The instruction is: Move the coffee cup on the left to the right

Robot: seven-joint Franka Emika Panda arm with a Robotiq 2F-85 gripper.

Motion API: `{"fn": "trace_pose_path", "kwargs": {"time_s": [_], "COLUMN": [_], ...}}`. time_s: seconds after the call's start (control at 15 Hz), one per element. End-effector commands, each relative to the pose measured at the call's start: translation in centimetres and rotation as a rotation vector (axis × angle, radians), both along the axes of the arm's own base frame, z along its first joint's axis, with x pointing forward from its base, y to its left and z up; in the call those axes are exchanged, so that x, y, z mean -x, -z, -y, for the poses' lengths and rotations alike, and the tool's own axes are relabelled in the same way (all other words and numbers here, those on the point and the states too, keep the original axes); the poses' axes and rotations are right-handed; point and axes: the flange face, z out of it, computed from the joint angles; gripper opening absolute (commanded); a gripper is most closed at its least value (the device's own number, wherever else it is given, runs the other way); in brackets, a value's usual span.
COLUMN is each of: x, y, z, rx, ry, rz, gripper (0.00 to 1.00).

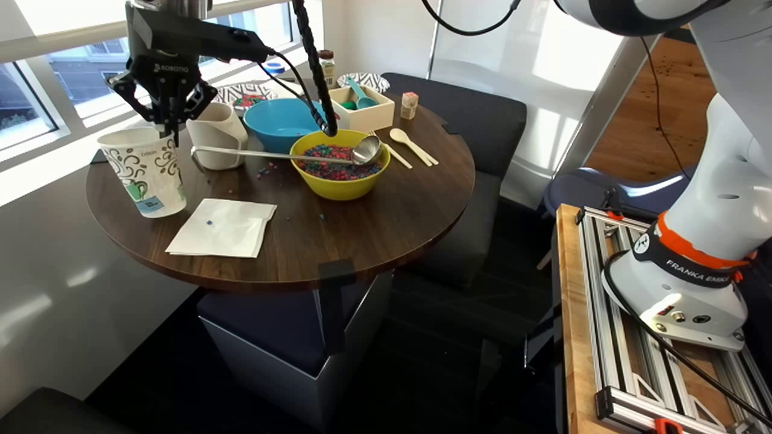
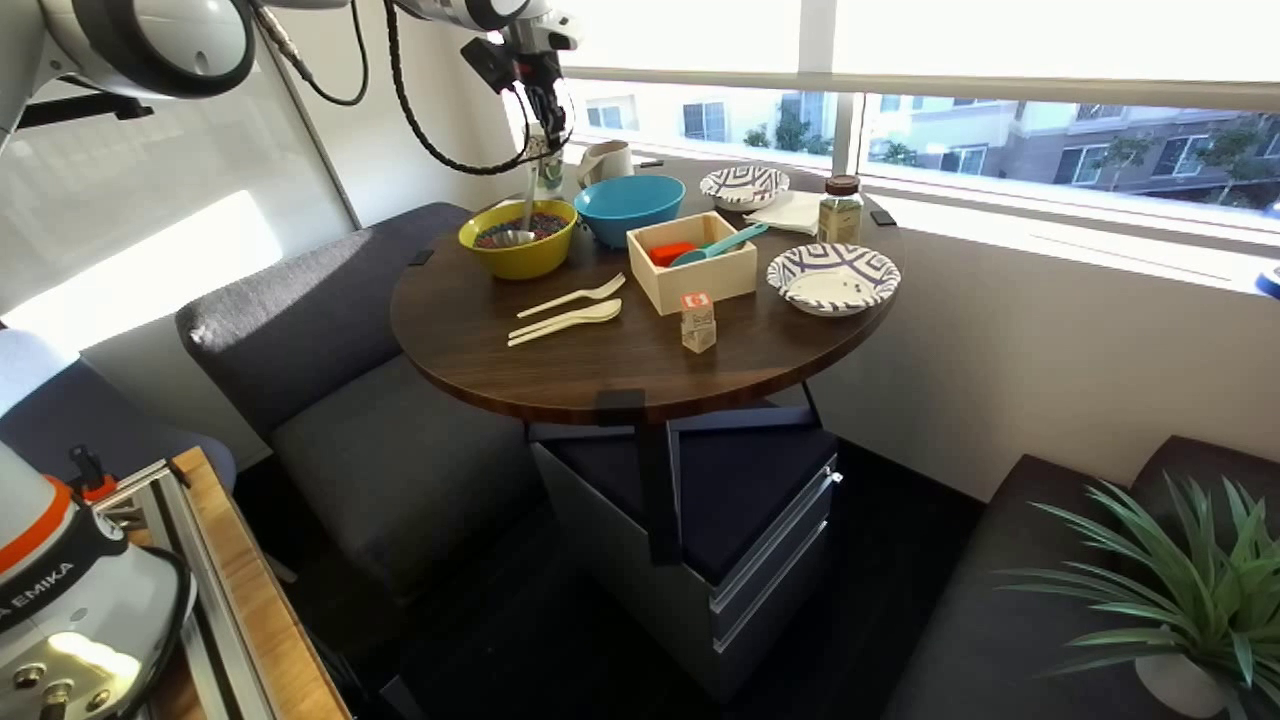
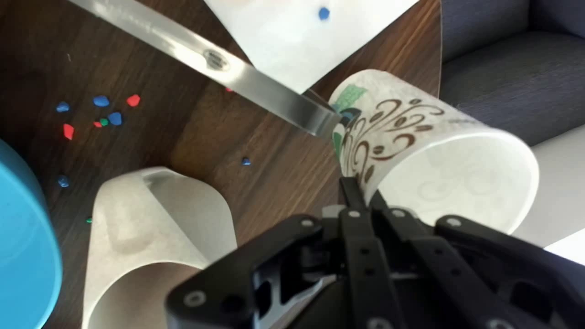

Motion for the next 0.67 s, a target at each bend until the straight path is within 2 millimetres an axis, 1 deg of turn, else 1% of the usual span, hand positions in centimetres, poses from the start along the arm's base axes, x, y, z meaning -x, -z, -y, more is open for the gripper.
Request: {"fn": "trace_pose_path", "kwargs": {"time_s": [0.0,0.13,0.27,0.4,0.6], "x": [-0.4,-0.6,-1.0,-1.5,-2.5], "y": [-0.3,-0.8,-1.5,-2.3,-3.0], "z": [-0.2,0.3,1.2,2.4,3.7], "rx": [0.003,0.02,0.033,0.039,0.025], "ry": [0.033,0.065,0.115,0.205,0.341], "rz": [0.014,0.032,0.05,0.082,0.148], "gripper": [0.01,0.01,0.01,0.01,0.01]}}
